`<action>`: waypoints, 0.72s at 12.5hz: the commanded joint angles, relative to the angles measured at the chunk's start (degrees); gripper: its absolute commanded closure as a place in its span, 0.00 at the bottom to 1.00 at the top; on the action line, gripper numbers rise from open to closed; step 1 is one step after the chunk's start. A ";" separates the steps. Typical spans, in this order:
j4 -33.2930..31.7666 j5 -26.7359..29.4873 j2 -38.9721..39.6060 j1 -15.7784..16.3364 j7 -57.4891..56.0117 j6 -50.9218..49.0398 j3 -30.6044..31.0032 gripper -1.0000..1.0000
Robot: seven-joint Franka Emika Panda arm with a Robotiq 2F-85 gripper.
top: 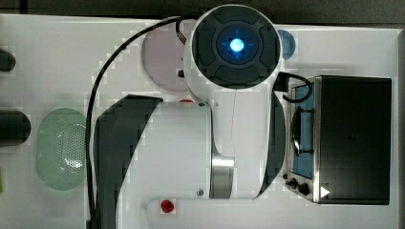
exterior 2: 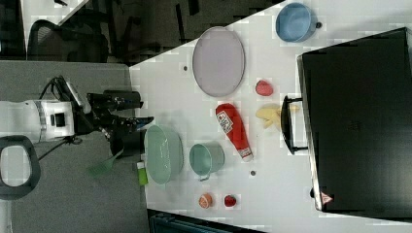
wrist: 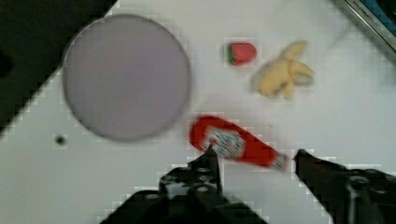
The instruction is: Pick Ketchup from the table and place it in strainer.
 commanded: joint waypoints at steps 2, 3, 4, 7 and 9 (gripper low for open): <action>-7.51 0.89 -13.39 -6.35 -2.43 -7.77 3.96 0.10; -8.02 0.89 -12.88 -6.25 -3.34 -7.71 4.23 0.00; -8.70 0.89 -12.09 -6.08 -4.57 -7.68 4.56 0.00; -11.66 0.91 -8.57 -5.72 -9.16 -6.81 6.07 0.00; -13.86 0.92 -5.51 -5.56 -13.22 -2.59 6.97 0.00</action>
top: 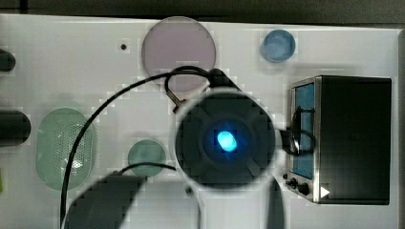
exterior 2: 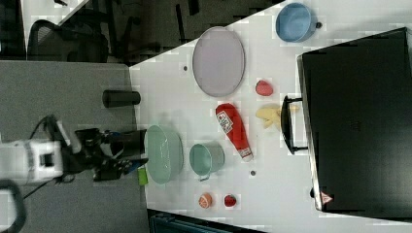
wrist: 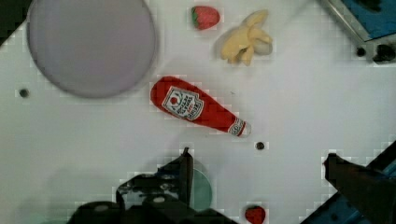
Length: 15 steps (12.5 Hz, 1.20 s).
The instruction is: Pick Ketchup from the table and place it in strainer.
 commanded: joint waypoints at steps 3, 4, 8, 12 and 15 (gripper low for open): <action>-7.71 0.13 10.44 -0.09 -20.09 10.50 2.04 0.00; -8.92 0.12 11.86 -0.07 -25.74 13.44 2.27 0.00; -14.68 0.12 16.23 -0.04 -45.21 27.65 2.54 0.00; -19.86 0.12 21.03 0.15 -53.09 38.10 2.70 0.00; -22.17 0.12 25.71 0.24 -53.01 45.86 2.68 0.00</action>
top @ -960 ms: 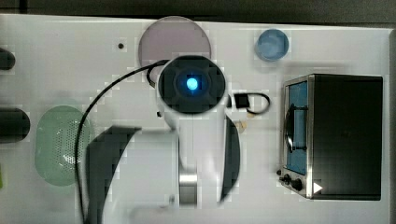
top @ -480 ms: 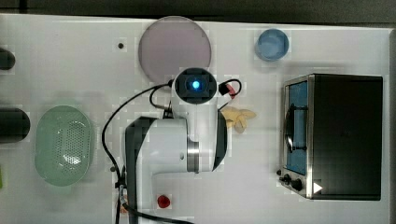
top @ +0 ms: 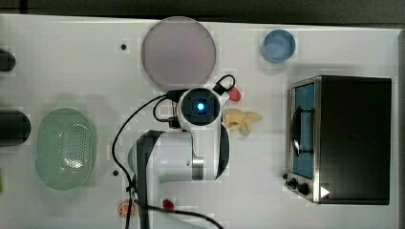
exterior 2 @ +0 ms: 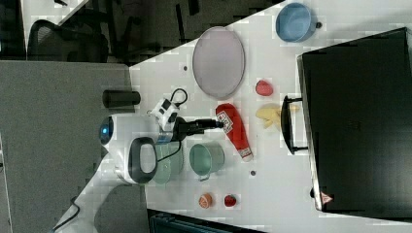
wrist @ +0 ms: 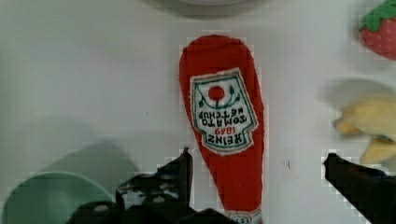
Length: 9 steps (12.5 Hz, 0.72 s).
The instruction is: Pick Ketchup from the table and place it in strainer.
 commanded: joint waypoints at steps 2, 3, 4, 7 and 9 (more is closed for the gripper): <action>-2.78 0.58 6.12 0.14 -4.68 7.65 0.00 0.00; -3.15 0.58 7.63 0.13 -4.64 9.28 -0.12 0.00; -3.41 0.53 9.10 0.14 -4.62 11.16 -0.16 0.00; -3.57 0.51 12.92 0.17 -4.61 15.79 -0.21 0.04; -3.40 0.51 13.49 0.22 -4.60 16.85 -0.16 0.28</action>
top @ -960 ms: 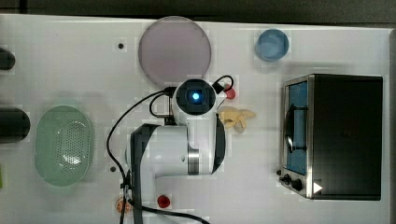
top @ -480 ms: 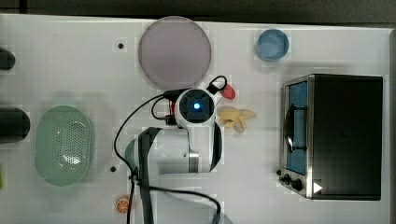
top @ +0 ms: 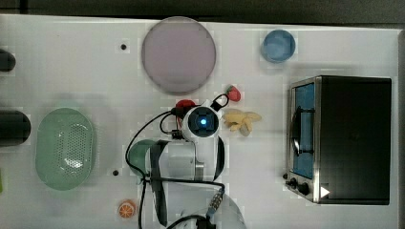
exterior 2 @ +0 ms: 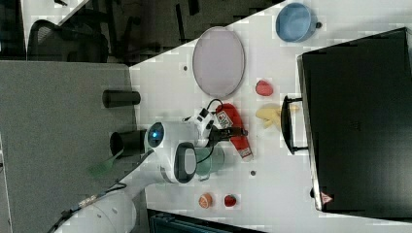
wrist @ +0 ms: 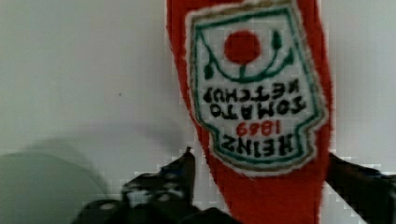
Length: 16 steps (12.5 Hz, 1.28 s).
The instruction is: Pick Ketchup from the table and place it in strainer.
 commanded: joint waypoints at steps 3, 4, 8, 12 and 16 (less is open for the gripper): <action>1.35 0.07 -2.73 0.20 -2.41 0.59 0.58 0.37; 1.32 0.07 -4.30 0.21 -2.41 0.12 0.60 0.37; 2.92 0.11 -14.63 0.52 -1.87 -10.35 2.54 0.37; 7.59 0.13 -24.50 0.99 3.49 -26.27 5.30 0.37; 10.32 0.18 -28.40 2.91 17.82 -32.14 11.38 0.37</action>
